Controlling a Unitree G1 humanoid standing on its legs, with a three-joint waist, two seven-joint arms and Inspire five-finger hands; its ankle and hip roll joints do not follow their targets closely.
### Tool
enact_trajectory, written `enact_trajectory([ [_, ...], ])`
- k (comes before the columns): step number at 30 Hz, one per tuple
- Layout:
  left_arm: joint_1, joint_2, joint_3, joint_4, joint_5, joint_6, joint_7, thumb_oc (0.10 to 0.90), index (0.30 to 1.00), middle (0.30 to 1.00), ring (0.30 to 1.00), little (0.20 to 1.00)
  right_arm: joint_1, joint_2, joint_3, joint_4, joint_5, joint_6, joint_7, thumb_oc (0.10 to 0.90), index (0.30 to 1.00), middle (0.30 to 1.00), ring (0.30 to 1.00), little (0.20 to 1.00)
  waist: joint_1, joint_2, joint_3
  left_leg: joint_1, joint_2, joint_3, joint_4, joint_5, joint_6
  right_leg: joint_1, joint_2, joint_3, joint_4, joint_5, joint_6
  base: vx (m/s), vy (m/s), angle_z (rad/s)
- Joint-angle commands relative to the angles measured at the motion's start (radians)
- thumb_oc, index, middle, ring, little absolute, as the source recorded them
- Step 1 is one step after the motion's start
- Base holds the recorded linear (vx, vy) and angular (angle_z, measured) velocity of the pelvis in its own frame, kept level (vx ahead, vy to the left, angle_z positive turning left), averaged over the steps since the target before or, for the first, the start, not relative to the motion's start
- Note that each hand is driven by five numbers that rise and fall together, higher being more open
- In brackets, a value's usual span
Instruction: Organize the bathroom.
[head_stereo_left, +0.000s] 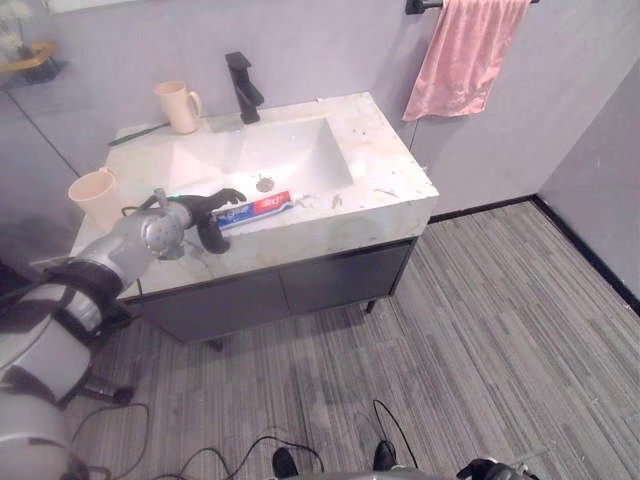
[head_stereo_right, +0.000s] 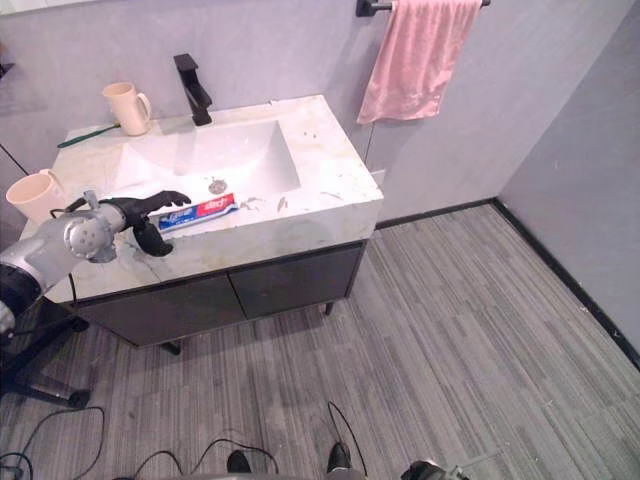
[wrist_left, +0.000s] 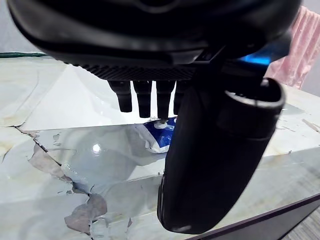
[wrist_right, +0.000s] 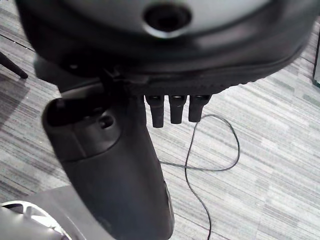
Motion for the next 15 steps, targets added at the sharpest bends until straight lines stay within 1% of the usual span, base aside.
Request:
enact_trajectory([
  [1,-0.098,0.021,0.157,0.060,0.026,-0.004,0.135,0.800,0.900,0.900,0.900,0.900,-0.016,0.005,0.032,0.035,-0.012,0.028,-0.009,0.800,0.900,0.900,0.900,0.900,-0.008,0.001,-0.006,0.004,-0.007,-0.002,0.019,-0.065,0.006,-0.009,0.021,0.018,0.031,-0.076,0.015,0.00,0.000,0.00],
  [8,-0.096,0.022,0.162,0.069,0.047,0.021,0.161,0.800,0.900,0.900,0.900,0.900,-0.014,0.002,0.035,0.033,-0.011,0.031,-0.001,0.800,0.900,0.900,0.900,0.900,-0.008,0.001,-0.004,0.000,-0.005,-0.002,0.022,-0.064,0.005,-0.010,0.020,0.017,0.032,-0.077,0.014,0.00,0.000,0.00],
  [12,-0.097,0.020,0.171,0.101,0.074,0.037,0.199,0.800,0.900,0.900,0.900,0.900,-0.011,0.002,0.038,0.031,-0.007,0.031,0.002,0.800,0.900,0.900,0.900,0.900,-0.010,0.000,-0.003,-0.001,-0.004,-0.002,0.022,-0.063,0.005,-0.011,0.021,0.016,0.032,-0.077,0.013,0.00,0.000,0.00],
  [15,-0.103,0.022,0.177,0.116,0.084,0.043,0.206,0.800,0.900,0.900,0.900,0.900,-0.010,0.002,0.038,0.031,-0.002,0.033,0.003,0.800,0.900,0.900,0.900,0.900,-0.009,0.000,-0.003,-0.004,-0.004,-0.003,0.024,-0.063,0.004,-0.013,0.020,0.016,0.033,-0.077,0.012,0.00,0.000,0.00],
])
